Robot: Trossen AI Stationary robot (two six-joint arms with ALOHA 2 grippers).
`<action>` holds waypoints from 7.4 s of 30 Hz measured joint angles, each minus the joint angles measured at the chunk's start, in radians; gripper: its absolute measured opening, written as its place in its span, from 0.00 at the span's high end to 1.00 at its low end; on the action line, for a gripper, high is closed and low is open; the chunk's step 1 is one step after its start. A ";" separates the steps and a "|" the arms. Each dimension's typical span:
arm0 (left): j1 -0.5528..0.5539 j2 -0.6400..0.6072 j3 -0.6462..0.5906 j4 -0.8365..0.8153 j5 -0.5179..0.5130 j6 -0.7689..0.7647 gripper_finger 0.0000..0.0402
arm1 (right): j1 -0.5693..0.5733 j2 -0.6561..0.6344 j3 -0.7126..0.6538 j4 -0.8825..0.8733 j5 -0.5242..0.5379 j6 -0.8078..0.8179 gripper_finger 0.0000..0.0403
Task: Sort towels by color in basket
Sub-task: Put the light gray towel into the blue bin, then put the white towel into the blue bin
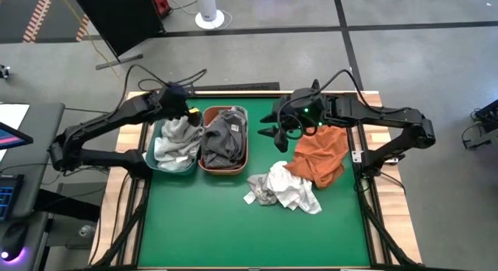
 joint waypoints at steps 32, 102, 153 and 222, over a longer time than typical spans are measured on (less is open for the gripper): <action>0.096 0.427 -0.001 -0.229 -0.054 0.032 0.34 | 0.033 0.000 0.000 -0.099 0.000 0.079 0.45; -0.358 -0.225 -0.001 0.519 0.376 -0.071 0.34 | 0.205 -0.049 0.000 0.278 0.338 0.260 0.94; -0.295 -0.129 0.000 0.611 0.148 0.038 0.98 | 0.026 0.057 0.000 0.429 -0.011 0.260 0.43; 0.058 0.206 -0.240 -0.047 -0.091 -0.092 0.65 | -0.042 0.066 -0.001 -0.191 -0.231 0.150 0.42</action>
